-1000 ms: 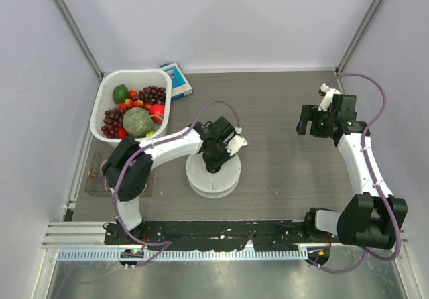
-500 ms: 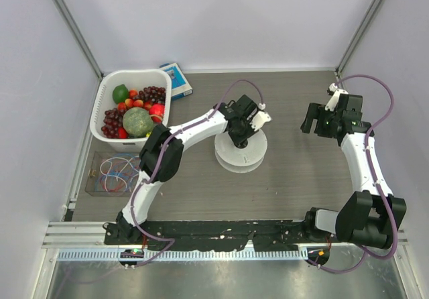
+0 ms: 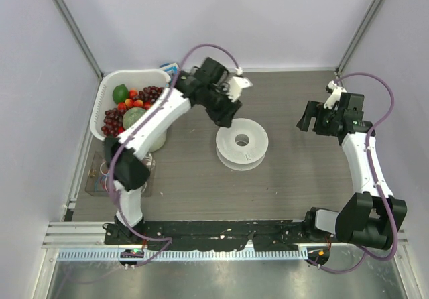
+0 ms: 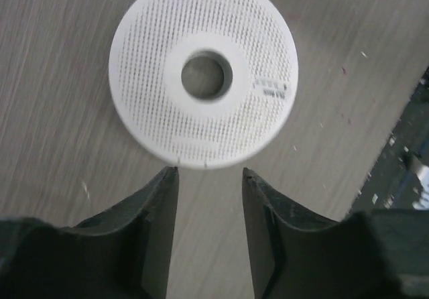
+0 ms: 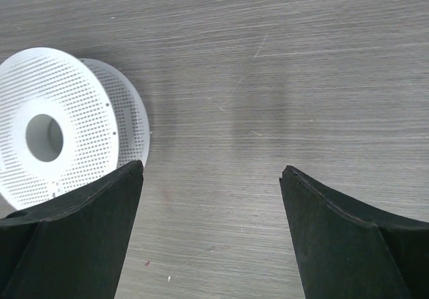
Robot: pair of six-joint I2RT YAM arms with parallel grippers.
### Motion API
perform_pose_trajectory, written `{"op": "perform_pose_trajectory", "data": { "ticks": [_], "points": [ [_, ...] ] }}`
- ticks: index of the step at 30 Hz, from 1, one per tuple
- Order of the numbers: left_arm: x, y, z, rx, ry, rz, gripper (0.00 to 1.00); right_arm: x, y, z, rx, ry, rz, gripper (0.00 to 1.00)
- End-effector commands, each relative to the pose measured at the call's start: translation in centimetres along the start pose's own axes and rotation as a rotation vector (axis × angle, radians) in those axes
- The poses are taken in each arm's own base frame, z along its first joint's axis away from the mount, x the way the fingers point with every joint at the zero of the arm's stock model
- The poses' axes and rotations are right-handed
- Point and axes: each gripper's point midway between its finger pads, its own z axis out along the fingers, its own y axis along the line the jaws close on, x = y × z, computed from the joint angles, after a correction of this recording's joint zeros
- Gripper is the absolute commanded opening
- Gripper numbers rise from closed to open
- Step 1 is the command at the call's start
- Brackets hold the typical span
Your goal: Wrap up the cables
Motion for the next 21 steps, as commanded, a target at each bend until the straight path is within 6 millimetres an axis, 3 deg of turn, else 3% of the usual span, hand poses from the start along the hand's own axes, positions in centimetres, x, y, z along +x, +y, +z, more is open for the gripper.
{"op": "perform_pose_trajectory", "data": {
  "ticks": [1,4,7,10,14,18,21],
  "points": [
    [4.3,-0.1,-11.0,-0.007,-0.025,-0.109,0.51,-2.7,2.2,-2.0,-0.095,-0.096,-0.038,0.88],
    [8.9,0.8,-17.1,-0.057,-0.048,-0.195,0.61,-2.4,2.5,-1.7,-0.115,-0.078,-0.033,0.88],
    [16.1,2.1,-21.7,-0.157,0.02,-0.231,0.69,-2.3,3.0,-1.6,-0.145,-0.059,-0.024,0.88],
    [22.3,2.0,-26.0,-0.199,0.013,-0.357,0.73,-2.2,3.5,-1.4,-0.173,-0.05,-0.031,0.88],
    [28.3,1.6,-27.9,-0.287,0.041,-0.478,0.72,-1.7,4.0,-0.9,-0.19,-0.029,-0.04,0.88],
    [33.3,0.9,-27.2,-0.27,0.109,-0.585,0.72,-0.8,5.0,0.0,-0.186,0.005,-0.079,0.88],
    [35.4,1.0,-26.3,-0.226,0.103,-0.7,0.71,0.1,5.7,1.1,-0.173,0.041,-0.159,0.89]
  ]
}}
